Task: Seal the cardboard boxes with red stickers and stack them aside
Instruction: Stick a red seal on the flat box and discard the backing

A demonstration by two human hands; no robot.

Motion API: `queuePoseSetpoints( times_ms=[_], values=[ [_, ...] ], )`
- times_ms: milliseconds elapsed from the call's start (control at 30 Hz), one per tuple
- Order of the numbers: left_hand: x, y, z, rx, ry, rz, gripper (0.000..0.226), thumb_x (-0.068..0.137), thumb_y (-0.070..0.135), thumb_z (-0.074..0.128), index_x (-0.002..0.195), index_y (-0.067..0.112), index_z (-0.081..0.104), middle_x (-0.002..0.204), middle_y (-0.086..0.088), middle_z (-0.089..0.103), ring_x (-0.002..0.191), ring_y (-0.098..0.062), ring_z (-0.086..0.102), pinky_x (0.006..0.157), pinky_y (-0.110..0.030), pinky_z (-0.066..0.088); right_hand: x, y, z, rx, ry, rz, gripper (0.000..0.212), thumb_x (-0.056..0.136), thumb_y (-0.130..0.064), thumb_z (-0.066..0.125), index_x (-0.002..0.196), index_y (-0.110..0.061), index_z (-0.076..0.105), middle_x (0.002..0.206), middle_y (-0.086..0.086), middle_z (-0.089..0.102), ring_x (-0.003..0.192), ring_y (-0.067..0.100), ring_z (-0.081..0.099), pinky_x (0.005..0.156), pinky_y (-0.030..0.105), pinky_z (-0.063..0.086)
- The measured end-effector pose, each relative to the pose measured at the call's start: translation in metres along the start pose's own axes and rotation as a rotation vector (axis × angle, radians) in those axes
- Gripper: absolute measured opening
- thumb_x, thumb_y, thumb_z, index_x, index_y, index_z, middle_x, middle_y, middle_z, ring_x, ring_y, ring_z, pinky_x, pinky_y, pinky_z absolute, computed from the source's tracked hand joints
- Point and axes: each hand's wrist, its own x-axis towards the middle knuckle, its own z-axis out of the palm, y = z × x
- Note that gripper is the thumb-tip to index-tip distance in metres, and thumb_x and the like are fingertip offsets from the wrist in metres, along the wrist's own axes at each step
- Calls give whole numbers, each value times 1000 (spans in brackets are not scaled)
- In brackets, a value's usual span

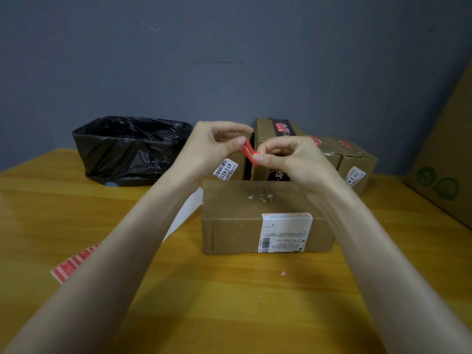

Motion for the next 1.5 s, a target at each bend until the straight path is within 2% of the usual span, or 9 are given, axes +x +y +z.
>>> queuePoseSetpoints(
  times_ms=[167, 333, 433, 567, 733, 967, 1167, 1367, 1500],
  values=[
    [1, -2, -4, -61, -67, -73, 10, 87, 3, 61, 85, 11, 67, 77, -2, 68, 64, 1, 64, 61, -9, 46, 2, 1, 5, -101, 2, -98, 10, 77, -15, 73, 71, -22, 69, 96, 6, 65, 91, 14, 55, 86, 28, 42],
    [5, -6, -7, -209, -162, -155, 16, 90, 0, 53, 83, 10, 63, 78, -9, 64, 72, -14, 57, 68, -22, 45, 3, 0, 4, -136, 46, -101, 17, 82, -15, 69, 69, -24, 64, 81, -10, 56, 86, 10, 49, 83, 24, 37],
    [5, -8, -10, -266, -235, -183, 15, 92, -1, 50, 86, 6, 61, 82, -11, 60, 77, -18, 52, 71, -27, 40, 3, 0, 5, -136, 37, -103, 19, 84, -14, 67, 68, -24, 63, 78, -11, 55, 83, 9, 48, 81, 23, 35],
    [3, -8, -5, -180, -259, -186, 17, 90, -4, 52, 84, 9, 62, 72, -6, 62, 65, -9, 56, 65, -24, 39, 2, 0, 9, -151, 25, -104, 17, 82, -16, 68, 69, -24, 63, 85, -4, 55, 86, 10, 47, 80, 24, 35],
    [3, -8, -2, -148, -240, -167, 13, 87, -4, 57, 85, 9, 57, 67, -6, 62, 55, -4, 57, 55, -13, 42, 1, -1, 11, -126, 88, -81, 17, 77, -22, 75, 65, -24, 63, 78, -5, 52, 73, 7, 47, 64, 19, 34],
    [4, -11, -4, -140, -190, -122, 11, 82, 1, 65, 74, 9, 61, 78, -14, 65, 74, -17, 59, 73, -20, 48, 1, -2, 12, -119, 211, -98, 20, 69, -21, 81, 57, -26, 65, 60, -7, 57, 56, 2, 46, 60, 22, 38],
    [3, -17, -6, -133, -205, -126, 10, 81, 4, 67, 75, 11, 68, 79, -10, 68, 76, -14, 62, 79, -25, 47, 0, -3, 12, -167, 274, -97, 16, 63, -24, 84, 63, -29, 68, 75, -6, 57, 68, 5, 47, 63, 18, 36],
    [0, -15, -8, -220, -250, -163, 8, 72, 13, 69, 78, 9, 69, 75, -2, 68, 74, -9, 62, 74, -21, 47, -1, -2, 9, -170, 237, -69, 31, 63, -28, 83, 92, -24, 74, 87, 0, 63, 76, 7, 51, 66, 15, 42],
    [-1, -11, -12, -274, -297, -227, 21, 69, 23, 67, 86, 11, 72, 87, -3, 69, 86, -11, 63, 82, -29, 49, -3, -7, 9, -56, 192, -81, 19, 67, -24, 80, 85, -19, 75, 85, 0, 71, 78, 10, 62, 70, 19, 49]
  ],
)
